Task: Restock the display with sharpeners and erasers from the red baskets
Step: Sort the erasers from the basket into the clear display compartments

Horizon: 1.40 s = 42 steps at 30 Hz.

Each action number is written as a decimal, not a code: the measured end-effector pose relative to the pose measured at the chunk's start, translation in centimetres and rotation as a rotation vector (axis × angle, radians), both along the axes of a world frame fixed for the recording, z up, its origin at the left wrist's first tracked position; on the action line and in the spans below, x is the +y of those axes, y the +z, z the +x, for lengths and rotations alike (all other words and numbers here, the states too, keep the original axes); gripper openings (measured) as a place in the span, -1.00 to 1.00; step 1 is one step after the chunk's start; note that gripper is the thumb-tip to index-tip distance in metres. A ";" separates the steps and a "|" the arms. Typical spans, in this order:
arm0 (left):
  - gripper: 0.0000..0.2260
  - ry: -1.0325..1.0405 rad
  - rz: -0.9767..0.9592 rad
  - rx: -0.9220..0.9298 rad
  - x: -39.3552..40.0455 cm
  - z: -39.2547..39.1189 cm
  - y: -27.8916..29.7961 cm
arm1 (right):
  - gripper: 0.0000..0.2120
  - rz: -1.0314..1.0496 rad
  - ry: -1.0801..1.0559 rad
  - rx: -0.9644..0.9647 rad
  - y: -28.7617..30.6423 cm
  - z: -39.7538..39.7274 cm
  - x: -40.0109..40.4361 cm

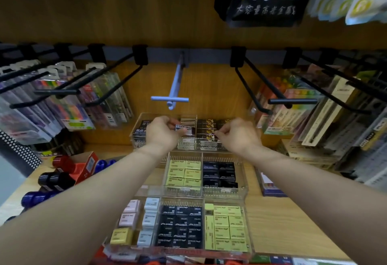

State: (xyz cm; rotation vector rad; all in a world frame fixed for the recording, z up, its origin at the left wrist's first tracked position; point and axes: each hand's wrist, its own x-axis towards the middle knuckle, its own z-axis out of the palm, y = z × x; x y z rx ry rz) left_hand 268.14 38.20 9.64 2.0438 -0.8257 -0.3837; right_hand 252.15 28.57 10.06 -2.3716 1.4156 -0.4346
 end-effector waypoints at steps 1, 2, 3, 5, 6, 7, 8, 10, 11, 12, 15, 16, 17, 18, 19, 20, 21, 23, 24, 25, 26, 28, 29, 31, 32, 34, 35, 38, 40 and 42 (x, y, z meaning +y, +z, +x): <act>-0.84 -0.029 0.027 -0.070 0.2 0.1 0.1 | -0.78 -0.007 0.058 -0.030 -0.2 -0.7 0.0; -0.84 -0.056 0.050 -0.133 0.4 0.1 0.1 | -0.77 -0.031 0.112 -0.070 -0.4 -1.5 0.1; -0.84 -0.077 0.065 -0.181 0.5 0.2 0.2 | -0.76 -0.075 0.157 -0.099 -0.7 -2.3 0.1; -0.82 -0.108 0.092 -0.239 0.6 0.2 0.2 | -0.72 -0.155 0.236 -0.069 -1.3 -3.5 0.4; -0.82 -0.117 0.107 -0.257 0.7 0.2 0.2 | -0.69 -0.168 0.273 -0.023 -1.6 -3.9 0.6; -0.83 -0.121 0.121 -0.268 0.7 0.2 0.2 | -0.66 -0.166 0.306 0.027 -1.8 -4.1 0.9; -0.85 -0.123 0.132 -0.269 0.7 0.3 0.2 | -0.62 -0.159 0.332 0.070 -1.9 -4.1 1.1; -0.88 -0.128 0.142 -0.256 0.6 0.5 0.3 | -0.55 -0.158 0.349 0.146 -2.0 -3.8 1.4; -0.88 -0.136 0.151 -0.253 0.6 0.6 0.3 | -0.52 -0.164 0.338 0.176 -2.0 -3.5 1.5; -0.87 -0.148 0.163 -0.255 0.6 0.7 0.4 | -0.50 -0.178 0.318 0.193 -2.0 -3.3 1.5; -0.86 -0.197 0.219 -0.292 0.5 0.8 0.7 | -0.48 -0.216 0.261 0.189 -1.6 -2.6 1.3; -0.86 -0.210 0.231 -0.304 0.4 0.9 0.8 | -0.48 -0.208 0.258 0.191 -1.5 -2.5 1.3; -0.87 -0.220 0.235 -0.305 0.3 0.9 0.8 | -0.49 -0.200 0.259 0.199 -1.5 -2.5 1.4; -0.88 -0.225 0.231 -0.303 0.3 1.0 0.9 | -0.49 -0.198 0.261 0.202 -1.6 -2.6 1.5; -0.87 -0.226 0.218 -0.307 0.3 1.0 0.9 | -0.51 -0.202 0.262 0.191 -1.8 -2.7 1.7; -0.86 -0.222 0.196 -0.315 0.3 1.1 1.0 | -0.55 -0.210 0.262 0.161 -1.9 -2.8 2.0; -0.85 -0.216 0.166 -0.322 0.5 1.1 0.9 | -0.58 -0.218 0.268 0.119 -2.0 -2.8 2.2; -0.81 -0.209 0.114 -0.330 1.0 1.2 0.8 | -0.65 -0.228 0.301 0.030 -1.9 -2.3 2.8; -0.78 -0.214 0.107 -0.350 1.4 1.3 0.7 | -0.67 -0.231 0.331 0.000 -1.7 -1.8 3.0; -0.77 -0.225 0.114 -0.389 1.9 1.4 0.4 | -0.68 -0.240 0.371 -0.009 -1.5 -1.1 3.3; -0.75 -0.236 0.127 -0.438 2.4 1.7 0.2 | -0.68 -0.254 0.416 0.002 -1.2 -0.4 3.5; -0.71 -0.239 0.142 -0.526 3.6 2.4 -0.3 | -0.66 -0.275 0.498 0.055 -0.8 1.1 3.8; -0.70 -0.243 0.150 -0.551 4.1 2.8 -0.5 | -0.64 -0.270 0.518 0.085 -0.8 1.7 4.0; -0.66 -0.291 0.176 -0.578 5.1 3.6 -0.9 | -0.60 -0.265 0.514 0.140 -0.8 2.6 4.1; -0.64 -0.328 0.189 -0.582 5.4 3.8 -1.1 | -0.58 -0.280 0.501 0.161 -0.8 2.9 4.2; -0.60 -0.380 0.183 -0.567 5.7 4.0 -1.3 | -0.57 -0.341 0.467 0.187 -0.7 3.3 4.3; -0.59 -0.391 0.167 -0.547 5.7 4.1 -1.4 | -0.57 -0.366 0.444 0.204 -0.6 3.5 4.3; -0.57 -0.400 0.149 -0.525 5.5 3.9 -1.5 | -0.56 -0.329 0.395 0.264 -0.3 4.2 4.1; -0.57 -0.406 0.162 -0.538 5.4 3.8 -1.7 | -0.64 -0.231 0.362 0.197 -0.1 4.6 4.0; -0.56 -0.406 0.152 -0.529 5.3 3.8 -1.7 | -0.72 -0.146 0.298 0.106 0.0 4.9 3.7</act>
